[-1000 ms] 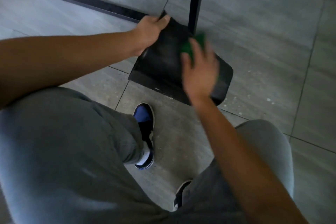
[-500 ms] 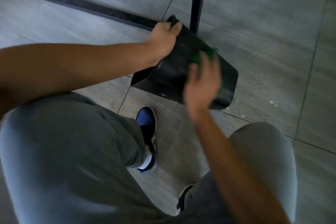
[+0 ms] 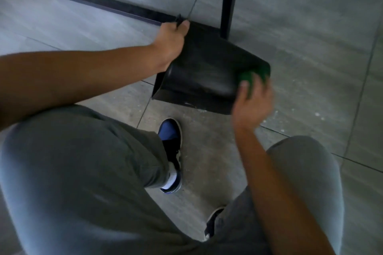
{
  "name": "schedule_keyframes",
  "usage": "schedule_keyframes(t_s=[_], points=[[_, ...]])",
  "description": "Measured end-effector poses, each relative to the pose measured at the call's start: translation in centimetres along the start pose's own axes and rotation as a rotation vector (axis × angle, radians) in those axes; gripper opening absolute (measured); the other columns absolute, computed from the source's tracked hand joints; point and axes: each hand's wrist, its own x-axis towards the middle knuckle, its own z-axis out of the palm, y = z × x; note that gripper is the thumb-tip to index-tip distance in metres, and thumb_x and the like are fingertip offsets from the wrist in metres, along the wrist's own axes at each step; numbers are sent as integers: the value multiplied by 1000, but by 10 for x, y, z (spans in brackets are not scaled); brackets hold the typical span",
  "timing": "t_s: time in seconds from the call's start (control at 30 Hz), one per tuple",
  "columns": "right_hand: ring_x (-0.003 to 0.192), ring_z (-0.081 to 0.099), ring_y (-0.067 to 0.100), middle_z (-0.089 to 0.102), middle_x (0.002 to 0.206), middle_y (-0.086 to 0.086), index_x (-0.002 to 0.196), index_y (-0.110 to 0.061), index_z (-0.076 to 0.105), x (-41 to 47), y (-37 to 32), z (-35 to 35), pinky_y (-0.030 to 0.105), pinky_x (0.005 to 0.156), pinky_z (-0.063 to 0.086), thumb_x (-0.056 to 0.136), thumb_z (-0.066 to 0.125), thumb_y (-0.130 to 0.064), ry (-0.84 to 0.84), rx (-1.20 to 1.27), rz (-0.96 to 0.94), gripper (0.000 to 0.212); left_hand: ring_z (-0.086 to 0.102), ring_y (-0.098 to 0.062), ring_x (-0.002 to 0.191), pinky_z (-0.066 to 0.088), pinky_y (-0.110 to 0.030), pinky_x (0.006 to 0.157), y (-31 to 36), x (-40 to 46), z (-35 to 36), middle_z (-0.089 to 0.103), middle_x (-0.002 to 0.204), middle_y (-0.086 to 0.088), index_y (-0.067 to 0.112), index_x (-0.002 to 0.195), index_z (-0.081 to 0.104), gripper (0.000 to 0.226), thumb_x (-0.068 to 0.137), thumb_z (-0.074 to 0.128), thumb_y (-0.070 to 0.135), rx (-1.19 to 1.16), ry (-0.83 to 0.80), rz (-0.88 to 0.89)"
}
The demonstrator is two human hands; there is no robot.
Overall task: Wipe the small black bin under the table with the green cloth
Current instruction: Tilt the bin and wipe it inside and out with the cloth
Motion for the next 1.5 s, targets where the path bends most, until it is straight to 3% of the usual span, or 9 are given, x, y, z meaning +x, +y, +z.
schedule_keyframes(t_s=[0.1, 0.3, 0.37, 0.47, 0.67, 0.87, 1.13, 1.33, 1.5], points=[[118, 59, 43, 59, 138, 24, 124, -16, 72, 4, 7, -6, 54, 98, 52, 99, 60, -39, 64, 14, 404, 36, 67, -15, 100, 54, -32, 98, 6, 2, 2, 70, 104, -2, 5, 122, 66, 39, 108, 44, 34, 5, -8, 12], [125, 54, 34, 50, 139, 21, 126, -19, 68, -40, -64, -14, 30, 98, 44, 96, 69, -38, -164, 217, -95, 35, 69, -23, 104, 55, -43, 99, 11, 4, 3, 71, 115, -15, 6, 116, 68, 39, 105, 48, 37, 21, 15, -6], [123, 56, 32, 50, 139, 18, 126, -22, 66, -20, -23, -12, 26, 98, 42, 97, 66, -41, -149, 153, 62, 35, 68, -25, 108, 54, -46, 101, 7, 4, 2, 70, 118, -16, 7, 117, 67, 38, 105, 48, 38, 16, 22, -29], [114, 61, 31, 50, 137, 14, 122, -29, 58, 2, 6, -22, 46, 95, 57, 96, 63, -43, -18, 149, 405, 30, 68, -21, 107, 54, -45, 101, 4, 7, 0, 72, 113, -9, 10, 115, 68, 37, 104, 48, 40, 17, 13, -34], [118, 61, 28, 49, 139, 15, 123, -22, 69, -42, -103, -25, 30, 81, 49, 93, 73, -37, -287, 265, -114, 34, 70, -20, 103, 59, -34, 93, 10, 2, 6, 72, 107, -9, 6, 115, 67, 33, 107, 46, 30, -25, -41, 24], [95, 62, 21, 52, 133, 17, 126, -21, 68, -9, -46, -31, 39, 77, 61, 94, 71, -33, -231, 152, 83, 34, 69, -27, 101, 57, -43, 95, -2, 4, -5, 68, 103, -13, 6, 116, 66, 38, 107, 45, 36, 10, -12, -9], [110, 62, 25, 53, 135, 7, 105, -25, 71, -7, -97, -31, 29, 72, 51, 77, 77, -18, -428, 185, -267, 30, 60, -1, 65, 46, -16, 58, 3, 0, 2, 60, 77, 3, 11, 90, 61, 31, 109, 44, 29, 59, -88, 90], [106, 63, 34, 51, 137, 10, 104, -23, 68, -8, -8, -58, 43, 73, 58, 83, 73, -15, -412, -161, 116, 24, 63, -25, 111, 52, -36, 98, -1, 3, -11, 66, 122, -17, 6, 121, 62, 37, 108, 43, 35, 30, -46, 39], [107, 59, 26, 54, 130, 8, 101, -24, 70, 11, -87, -59, 30, 70, 50, 78, 80, -17, -355, -86, -309, 26, 67, -17, 89, 55, -30, 80, 7, 2, 0, 67, 99, -10, -2, 118, 64, 40, 108, 44, 32, 58, -52, 72]])
